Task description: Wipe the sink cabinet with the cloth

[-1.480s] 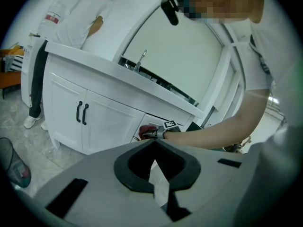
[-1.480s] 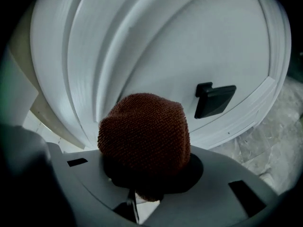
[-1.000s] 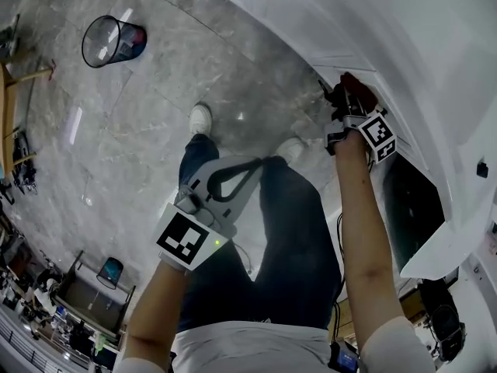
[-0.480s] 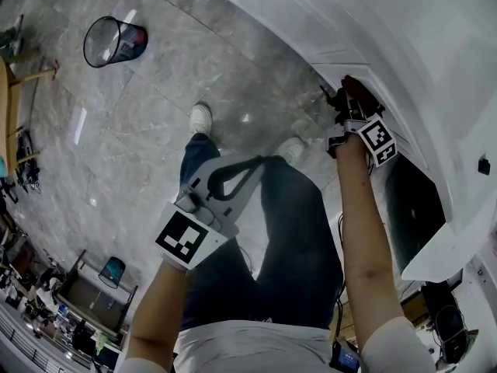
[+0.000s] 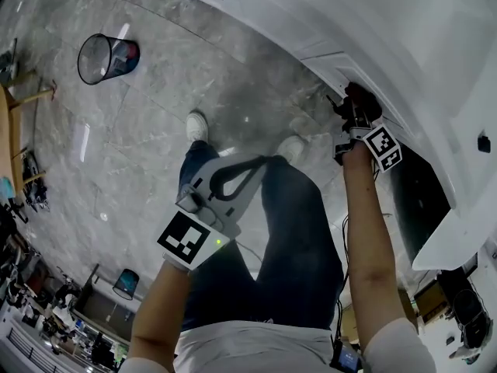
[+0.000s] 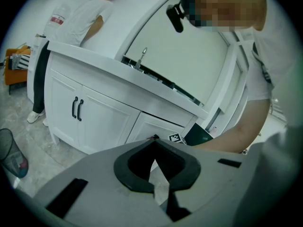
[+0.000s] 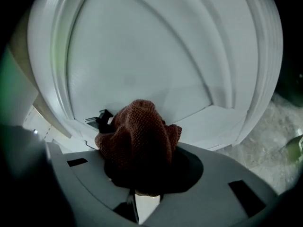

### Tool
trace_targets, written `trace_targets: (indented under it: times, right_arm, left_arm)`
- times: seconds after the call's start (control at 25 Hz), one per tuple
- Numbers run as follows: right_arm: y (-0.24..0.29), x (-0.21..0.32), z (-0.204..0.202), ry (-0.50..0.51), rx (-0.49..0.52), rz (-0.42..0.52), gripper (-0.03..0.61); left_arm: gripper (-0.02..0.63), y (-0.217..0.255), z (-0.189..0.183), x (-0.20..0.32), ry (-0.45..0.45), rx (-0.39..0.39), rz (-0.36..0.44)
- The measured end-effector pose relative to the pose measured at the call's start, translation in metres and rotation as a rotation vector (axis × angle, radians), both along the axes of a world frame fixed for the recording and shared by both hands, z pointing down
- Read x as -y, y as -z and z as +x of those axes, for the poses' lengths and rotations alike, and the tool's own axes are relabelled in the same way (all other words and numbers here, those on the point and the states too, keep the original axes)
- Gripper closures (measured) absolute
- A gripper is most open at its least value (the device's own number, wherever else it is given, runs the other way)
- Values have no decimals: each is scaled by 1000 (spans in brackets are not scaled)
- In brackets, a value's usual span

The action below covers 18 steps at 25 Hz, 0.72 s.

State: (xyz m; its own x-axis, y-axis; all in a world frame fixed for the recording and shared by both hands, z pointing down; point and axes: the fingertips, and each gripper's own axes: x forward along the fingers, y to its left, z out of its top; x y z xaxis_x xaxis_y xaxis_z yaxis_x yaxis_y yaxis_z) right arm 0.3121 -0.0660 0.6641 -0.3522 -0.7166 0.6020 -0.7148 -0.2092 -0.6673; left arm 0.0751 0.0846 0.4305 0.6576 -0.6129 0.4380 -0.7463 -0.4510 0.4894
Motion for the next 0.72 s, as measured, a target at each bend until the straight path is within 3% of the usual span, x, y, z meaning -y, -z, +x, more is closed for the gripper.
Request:
trace_targets:
  times: [0.4, 0.72]
  right_arm:
    - [5, -32, 75, -146, -69, -21, 482]
    - [23, -30, 79, -159, -106, -8, 482]
  left_arm:
    - [603, 8, 11, 10, -143, -23, 28]
    - [603, 9, 9, 15, -221, -32, 36]
